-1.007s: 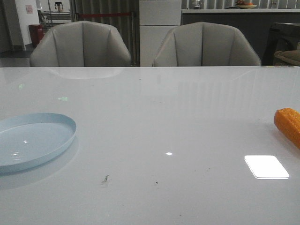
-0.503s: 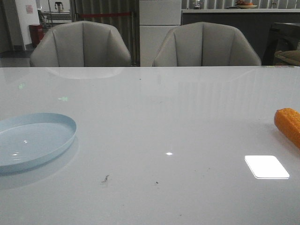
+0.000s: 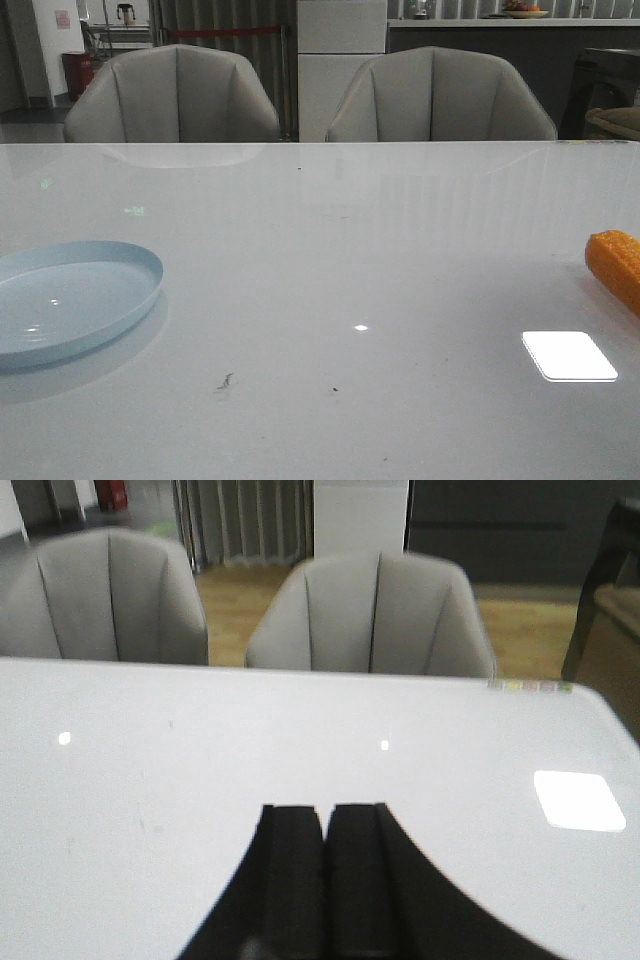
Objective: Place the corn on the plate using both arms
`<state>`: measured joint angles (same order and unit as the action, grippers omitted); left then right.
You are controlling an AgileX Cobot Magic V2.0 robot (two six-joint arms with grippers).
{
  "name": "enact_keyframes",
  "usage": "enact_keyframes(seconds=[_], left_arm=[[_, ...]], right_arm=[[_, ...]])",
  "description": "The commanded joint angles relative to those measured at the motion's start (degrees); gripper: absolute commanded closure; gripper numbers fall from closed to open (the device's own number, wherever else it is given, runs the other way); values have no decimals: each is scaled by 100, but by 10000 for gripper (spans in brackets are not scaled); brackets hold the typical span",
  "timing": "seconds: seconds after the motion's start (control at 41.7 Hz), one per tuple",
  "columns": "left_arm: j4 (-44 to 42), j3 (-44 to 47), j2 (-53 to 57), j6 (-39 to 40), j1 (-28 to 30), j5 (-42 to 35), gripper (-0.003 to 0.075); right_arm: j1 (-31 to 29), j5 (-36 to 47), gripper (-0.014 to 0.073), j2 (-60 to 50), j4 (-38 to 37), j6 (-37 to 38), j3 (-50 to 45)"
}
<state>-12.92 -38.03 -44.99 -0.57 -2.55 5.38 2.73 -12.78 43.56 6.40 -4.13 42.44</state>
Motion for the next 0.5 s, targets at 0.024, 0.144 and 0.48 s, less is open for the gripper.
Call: enact_keyframes(seconds=[0.024, 0.144, 0.48], left_arm=[[513, -208, -474, 57, 17, 49, 631], [1065, -208, -781, 57, 17, 553, 631], [839, -208, -883, 57, 17, 7, 565]], right_arm=[[4, -8, 563, 535, -70, -30, 203], [4, -543, 563, 942, -70, -30, 203], [4, -897, 485, 1156, -65, -30, 207]])
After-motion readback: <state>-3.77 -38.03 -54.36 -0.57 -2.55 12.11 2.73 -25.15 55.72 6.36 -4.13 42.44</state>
